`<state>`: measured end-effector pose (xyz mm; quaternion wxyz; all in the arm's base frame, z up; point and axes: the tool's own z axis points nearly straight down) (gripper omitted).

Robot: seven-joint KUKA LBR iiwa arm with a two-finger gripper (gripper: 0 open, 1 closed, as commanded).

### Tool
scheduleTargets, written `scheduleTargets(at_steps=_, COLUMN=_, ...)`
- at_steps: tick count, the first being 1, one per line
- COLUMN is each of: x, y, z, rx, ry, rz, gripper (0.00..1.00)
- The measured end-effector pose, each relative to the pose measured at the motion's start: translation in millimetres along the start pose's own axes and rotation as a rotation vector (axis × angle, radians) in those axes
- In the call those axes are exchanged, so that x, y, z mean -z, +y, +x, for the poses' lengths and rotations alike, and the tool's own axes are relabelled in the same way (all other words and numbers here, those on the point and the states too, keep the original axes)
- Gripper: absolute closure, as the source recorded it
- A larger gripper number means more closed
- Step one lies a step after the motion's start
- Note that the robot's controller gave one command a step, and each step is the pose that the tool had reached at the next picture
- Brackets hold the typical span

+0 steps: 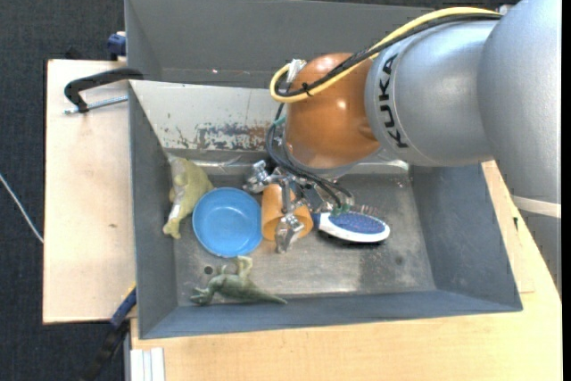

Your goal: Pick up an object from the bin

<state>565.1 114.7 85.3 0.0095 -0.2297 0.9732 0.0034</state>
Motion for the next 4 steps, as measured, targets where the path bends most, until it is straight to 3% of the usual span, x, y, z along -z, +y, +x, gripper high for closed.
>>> scheduleTargets(at_steps=1, x=2, y=-13, z=15.8, rx=0.103, ry=-0.022, rz=-0.001, gripper=0.00)
scheduleTargets(at_steps=2, x=2, y=-14, z=16.0, rx=0.101, ry=-0.024, rz=-0.002, gripper=1.00)
scheduleTargets(at_steps=3, x=33, y=20, z=-22.0, rx=-0.250, ry=0.009, rz=0.002, gripper=1.00)
scheduleTargets(at_steps=4, x=187, y=17, z=-16.6, rx=0.015, ry=0.006, rz=0.004, gripper=1.00)
